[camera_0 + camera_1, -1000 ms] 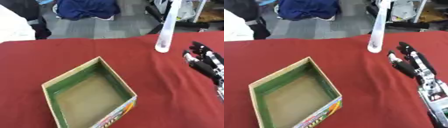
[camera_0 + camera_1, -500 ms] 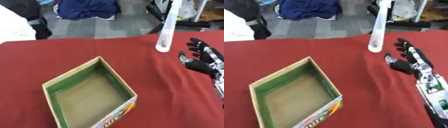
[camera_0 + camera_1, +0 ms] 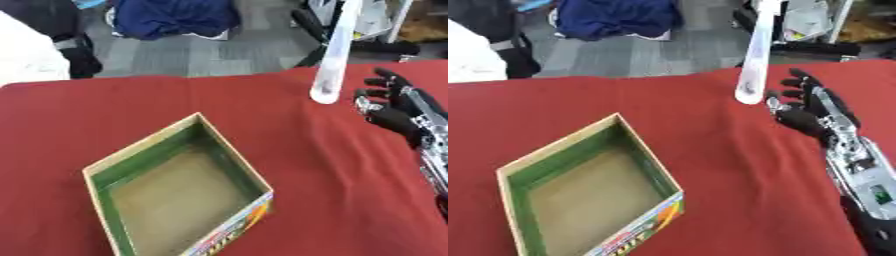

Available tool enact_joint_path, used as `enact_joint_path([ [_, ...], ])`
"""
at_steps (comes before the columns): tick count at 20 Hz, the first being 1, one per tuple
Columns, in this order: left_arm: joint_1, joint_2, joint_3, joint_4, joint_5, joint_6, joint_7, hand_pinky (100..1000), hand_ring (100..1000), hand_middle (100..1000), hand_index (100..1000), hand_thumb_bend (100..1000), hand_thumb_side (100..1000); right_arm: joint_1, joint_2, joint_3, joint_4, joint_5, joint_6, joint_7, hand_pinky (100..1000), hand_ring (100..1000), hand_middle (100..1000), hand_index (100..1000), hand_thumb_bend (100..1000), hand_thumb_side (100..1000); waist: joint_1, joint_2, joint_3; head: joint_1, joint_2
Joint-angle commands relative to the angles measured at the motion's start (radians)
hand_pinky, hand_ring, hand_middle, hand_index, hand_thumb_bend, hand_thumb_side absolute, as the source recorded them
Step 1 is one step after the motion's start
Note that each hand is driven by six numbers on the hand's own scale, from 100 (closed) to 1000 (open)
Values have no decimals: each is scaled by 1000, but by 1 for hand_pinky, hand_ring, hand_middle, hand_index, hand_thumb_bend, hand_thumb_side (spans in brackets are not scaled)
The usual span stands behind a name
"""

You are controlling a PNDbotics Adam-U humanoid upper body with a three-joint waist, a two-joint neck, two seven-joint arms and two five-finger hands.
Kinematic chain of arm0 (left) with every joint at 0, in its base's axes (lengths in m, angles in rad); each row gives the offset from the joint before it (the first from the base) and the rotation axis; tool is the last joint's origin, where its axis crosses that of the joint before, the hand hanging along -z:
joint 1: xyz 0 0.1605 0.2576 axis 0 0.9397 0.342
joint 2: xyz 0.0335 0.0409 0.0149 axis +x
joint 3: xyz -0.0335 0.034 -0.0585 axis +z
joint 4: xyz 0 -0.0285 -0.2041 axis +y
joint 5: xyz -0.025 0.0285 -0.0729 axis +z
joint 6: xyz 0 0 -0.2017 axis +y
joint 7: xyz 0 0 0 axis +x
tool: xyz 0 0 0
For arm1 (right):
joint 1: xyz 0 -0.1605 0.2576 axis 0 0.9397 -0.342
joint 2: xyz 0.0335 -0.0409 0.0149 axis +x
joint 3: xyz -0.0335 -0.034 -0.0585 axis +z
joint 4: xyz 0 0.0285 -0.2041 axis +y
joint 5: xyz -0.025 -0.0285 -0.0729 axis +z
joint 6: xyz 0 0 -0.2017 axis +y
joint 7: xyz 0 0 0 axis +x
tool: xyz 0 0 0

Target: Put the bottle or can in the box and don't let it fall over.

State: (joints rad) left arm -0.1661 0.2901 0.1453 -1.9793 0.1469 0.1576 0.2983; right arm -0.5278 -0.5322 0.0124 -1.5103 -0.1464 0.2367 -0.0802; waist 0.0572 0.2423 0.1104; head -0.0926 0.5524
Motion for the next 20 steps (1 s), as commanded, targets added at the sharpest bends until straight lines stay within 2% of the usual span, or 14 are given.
enact_joint_path([
  [1,-8,16,3,-21,3,1,-2,714,950,851,779,120,850,-32,-27,-2,16,-20,-15,6,929,923,882,1000,100,246,-1,-10,3,-6,-3],
  [11,-10,14,1,-21,3,1,-8,714,950,851,777,119,852,-89,-44,-8,79,-40,-41,12,946,939,881,1000,100,288,3,-1,10,-19,-5],
  [20,-13,14,-1,-21,4,0,-12,715,950,850,775,118,852,-132,-63,-7,87,-48,-62,31,957,963,890,1000,100,347,6,5,16,-31,-16],
])
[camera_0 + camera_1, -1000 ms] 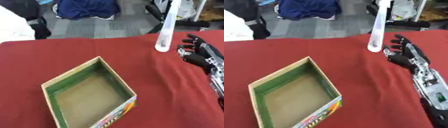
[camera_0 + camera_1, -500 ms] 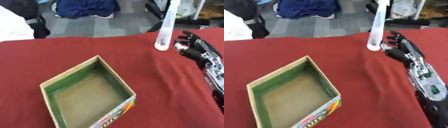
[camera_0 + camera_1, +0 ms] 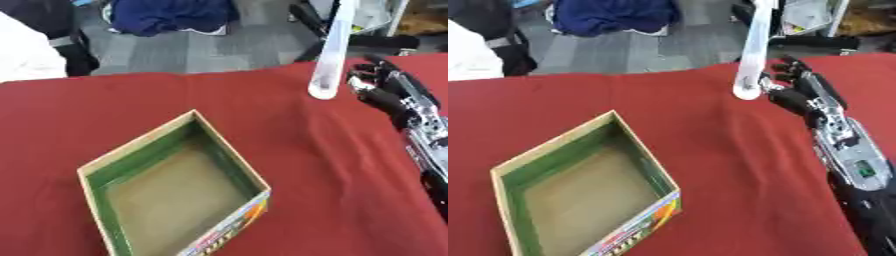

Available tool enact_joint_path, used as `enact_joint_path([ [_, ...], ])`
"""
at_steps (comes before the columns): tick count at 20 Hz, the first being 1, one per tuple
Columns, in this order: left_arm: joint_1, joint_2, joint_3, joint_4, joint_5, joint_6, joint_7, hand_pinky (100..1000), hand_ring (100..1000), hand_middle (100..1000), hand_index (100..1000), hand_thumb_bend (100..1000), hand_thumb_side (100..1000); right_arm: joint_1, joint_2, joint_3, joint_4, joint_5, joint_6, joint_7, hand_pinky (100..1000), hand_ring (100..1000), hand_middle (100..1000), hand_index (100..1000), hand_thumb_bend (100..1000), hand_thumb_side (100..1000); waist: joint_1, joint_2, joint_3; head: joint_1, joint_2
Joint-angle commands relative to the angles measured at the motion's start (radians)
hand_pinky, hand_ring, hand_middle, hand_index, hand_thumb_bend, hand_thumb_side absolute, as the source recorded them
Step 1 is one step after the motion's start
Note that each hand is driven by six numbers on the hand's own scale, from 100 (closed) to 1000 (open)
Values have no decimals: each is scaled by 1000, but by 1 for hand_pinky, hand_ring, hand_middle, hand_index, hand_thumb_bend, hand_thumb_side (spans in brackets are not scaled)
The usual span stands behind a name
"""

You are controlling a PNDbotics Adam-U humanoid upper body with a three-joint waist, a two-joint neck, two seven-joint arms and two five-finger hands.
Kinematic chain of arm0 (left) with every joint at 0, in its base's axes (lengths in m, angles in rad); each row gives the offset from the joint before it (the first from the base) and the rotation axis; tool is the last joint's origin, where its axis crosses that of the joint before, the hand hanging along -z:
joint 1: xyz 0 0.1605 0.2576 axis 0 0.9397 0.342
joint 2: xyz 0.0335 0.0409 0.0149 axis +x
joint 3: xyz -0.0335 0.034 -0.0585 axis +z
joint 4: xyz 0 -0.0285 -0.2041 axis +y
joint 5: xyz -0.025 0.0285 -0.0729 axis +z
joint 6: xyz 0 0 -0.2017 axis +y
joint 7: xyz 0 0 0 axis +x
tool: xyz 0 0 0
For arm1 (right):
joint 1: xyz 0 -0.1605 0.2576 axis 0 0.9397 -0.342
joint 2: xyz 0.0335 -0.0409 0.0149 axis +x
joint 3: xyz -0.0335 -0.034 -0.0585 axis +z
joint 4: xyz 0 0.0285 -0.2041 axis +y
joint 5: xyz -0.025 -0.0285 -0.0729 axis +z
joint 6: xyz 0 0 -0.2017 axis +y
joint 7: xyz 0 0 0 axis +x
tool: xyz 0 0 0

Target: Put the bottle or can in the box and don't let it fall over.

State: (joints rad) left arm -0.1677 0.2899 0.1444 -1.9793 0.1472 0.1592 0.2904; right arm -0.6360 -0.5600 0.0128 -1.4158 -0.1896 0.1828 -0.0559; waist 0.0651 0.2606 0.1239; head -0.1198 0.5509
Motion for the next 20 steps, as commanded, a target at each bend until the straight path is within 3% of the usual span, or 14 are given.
enact_joint_path([
  [1,-11,14,0,-21,4,-2,-5,715,950,850,774,118,852,-28,-37,-7,-9,-5,-8,8,958,964,891,1000,100,349,-1,-13,3,-4,-14],
  [20,-18,12,-2,-21,7,-5,-12,716,951,850,770,116,856,-108,-63,-4,7,-2,-8,16,976,977,897,1000,100,371,1,10,20,-15,-41],
])
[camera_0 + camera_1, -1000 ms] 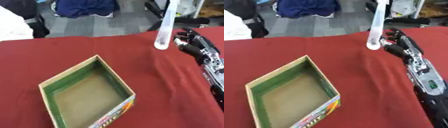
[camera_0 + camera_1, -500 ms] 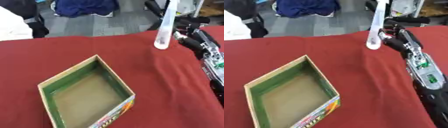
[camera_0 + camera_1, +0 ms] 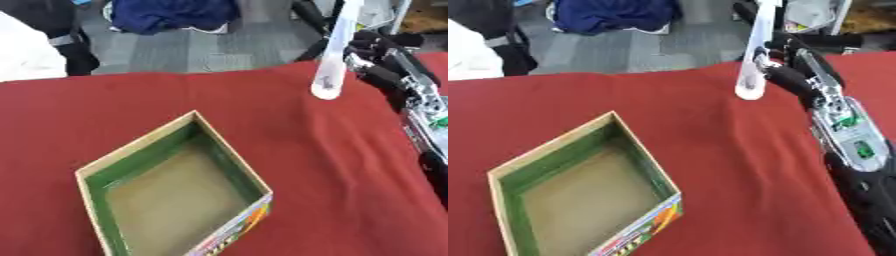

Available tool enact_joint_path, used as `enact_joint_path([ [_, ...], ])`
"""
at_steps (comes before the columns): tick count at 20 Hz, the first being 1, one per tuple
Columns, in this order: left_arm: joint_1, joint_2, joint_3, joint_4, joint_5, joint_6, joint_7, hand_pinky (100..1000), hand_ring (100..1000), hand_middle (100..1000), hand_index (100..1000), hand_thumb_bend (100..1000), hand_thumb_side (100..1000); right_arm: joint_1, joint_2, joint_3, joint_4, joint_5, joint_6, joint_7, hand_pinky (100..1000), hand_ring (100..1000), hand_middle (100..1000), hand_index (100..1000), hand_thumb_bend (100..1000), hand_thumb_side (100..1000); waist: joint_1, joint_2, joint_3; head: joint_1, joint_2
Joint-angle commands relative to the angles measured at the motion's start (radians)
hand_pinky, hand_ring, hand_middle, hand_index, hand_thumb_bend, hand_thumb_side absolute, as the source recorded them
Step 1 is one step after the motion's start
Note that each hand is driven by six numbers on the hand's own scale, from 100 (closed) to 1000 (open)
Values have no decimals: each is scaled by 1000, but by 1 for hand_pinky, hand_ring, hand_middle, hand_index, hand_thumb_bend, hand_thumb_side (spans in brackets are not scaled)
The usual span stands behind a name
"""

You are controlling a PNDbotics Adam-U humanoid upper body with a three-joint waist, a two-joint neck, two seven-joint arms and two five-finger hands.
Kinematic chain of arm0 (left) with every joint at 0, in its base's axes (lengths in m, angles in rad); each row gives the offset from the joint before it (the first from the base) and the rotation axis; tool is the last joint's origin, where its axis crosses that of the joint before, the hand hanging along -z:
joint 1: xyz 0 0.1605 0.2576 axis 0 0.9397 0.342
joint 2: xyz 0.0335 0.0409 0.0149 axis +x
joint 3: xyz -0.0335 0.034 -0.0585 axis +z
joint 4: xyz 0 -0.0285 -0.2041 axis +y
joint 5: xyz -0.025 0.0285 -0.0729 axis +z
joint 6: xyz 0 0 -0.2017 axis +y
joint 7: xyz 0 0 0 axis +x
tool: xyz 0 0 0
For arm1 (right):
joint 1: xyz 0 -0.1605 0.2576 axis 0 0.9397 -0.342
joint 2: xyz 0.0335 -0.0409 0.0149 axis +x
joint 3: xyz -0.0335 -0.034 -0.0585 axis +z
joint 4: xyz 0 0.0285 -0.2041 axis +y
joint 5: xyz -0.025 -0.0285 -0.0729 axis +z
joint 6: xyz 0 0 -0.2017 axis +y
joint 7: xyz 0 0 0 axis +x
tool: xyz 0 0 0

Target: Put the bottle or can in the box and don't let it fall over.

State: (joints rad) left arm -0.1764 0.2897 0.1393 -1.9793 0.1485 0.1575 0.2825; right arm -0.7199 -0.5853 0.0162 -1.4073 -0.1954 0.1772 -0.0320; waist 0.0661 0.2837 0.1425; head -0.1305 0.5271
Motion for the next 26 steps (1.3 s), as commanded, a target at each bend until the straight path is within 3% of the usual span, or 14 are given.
enact_joint_path([
  [1,-10,12,3,-21,5,-4,-5,716,951,850,770,116,856,-29,-40,-8,2,8,-3,-12,977,978,897,1000,100,369,0,-12,2,-5,-19],
  [11,-9,11,3,-21,4,-6,-11,716,951,850,769,116,857,-47,-59,-14,15,30,-2,-24,981,980,897,1000,100,365,5,-3,5,-12,-30],
  [19,-10,11,1,-21,6,-5,-14,716,952,851,768,118,860,-61,-70,-20,7,50,12,-52,1000,1000,956,1000,100,381,6,1,3,-15,-34],
  [26,-12,11,1,-21,7,-6,-14,716,953,851,768,120,862,-76,-74,-14,43,46,-8,-62,1000,1000,990,1000,100,397,8,6,7,-17,-42],
])
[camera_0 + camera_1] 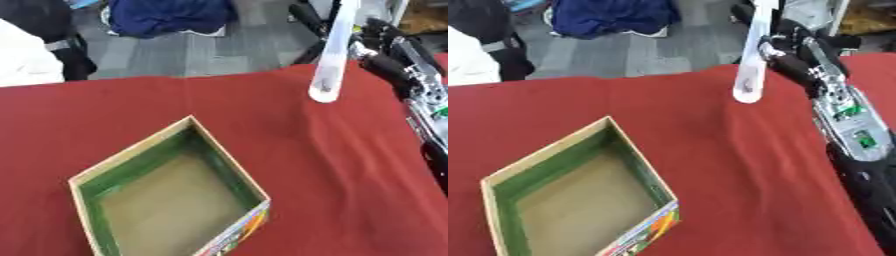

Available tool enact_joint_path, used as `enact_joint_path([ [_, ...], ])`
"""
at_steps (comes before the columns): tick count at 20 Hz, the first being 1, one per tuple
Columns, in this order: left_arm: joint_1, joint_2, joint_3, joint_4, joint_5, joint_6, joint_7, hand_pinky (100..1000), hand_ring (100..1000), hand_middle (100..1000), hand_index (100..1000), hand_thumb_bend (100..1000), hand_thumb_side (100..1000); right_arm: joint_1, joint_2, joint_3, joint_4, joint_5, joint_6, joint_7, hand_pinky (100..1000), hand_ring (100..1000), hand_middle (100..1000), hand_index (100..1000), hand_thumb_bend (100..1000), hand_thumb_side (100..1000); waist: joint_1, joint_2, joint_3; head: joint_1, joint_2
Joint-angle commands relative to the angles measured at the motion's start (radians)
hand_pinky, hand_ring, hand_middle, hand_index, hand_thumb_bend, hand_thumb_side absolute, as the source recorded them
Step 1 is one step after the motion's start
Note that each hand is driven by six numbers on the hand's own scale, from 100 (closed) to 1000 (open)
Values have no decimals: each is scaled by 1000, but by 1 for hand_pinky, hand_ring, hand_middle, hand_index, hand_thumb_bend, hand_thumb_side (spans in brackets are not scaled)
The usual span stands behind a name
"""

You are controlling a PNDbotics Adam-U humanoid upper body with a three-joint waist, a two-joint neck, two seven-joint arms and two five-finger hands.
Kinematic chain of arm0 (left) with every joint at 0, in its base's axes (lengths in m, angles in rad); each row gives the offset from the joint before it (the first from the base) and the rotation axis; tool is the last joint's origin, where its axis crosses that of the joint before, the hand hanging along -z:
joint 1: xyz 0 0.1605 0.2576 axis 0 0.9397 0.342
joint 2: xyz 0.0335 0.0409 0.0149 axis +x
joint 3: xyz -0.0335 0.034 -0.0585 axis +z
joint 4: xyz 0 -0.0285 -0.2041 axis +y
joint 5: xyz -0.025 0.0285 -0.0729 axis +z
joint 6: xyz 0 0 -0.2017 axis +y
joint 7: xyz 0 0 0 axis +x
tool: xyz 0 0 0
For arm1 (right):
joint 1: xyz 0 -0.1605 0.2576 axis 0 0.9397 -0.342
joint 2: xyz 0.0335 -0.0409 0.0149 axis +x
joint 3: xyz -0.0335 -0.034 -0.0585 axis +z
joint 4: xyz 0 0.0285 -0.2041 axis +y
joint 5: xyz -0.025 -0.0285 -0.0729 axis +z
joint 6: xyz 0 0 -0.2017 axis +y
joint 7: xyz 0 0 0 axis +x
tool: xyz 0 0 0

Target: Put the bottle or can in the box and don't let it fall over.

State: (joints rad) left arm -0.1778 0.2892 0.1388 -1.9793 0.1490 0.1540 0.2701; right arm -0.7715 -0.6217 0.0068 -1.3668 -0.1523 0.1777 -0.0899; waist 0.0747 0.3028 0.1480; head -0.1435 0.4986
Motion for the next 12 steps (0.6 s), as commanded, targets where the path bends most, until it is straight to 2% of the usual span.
enact_joint_path([
  [1,-10,12,2,-21,7,-3,-2,716,953,851,768,120,862,-27,-39,-4,7,4,-14,-2,1000,1000,991,1000,100,396,-1,-13,2,-5,-14],
  [12,-15,13,0,-21,10,-3,-4,717,953,851,768,121,862,-62,-51,3,91,1,-48,15,1000,1000,1000,1000,100,411,1,-6,7,-11,-21],
])
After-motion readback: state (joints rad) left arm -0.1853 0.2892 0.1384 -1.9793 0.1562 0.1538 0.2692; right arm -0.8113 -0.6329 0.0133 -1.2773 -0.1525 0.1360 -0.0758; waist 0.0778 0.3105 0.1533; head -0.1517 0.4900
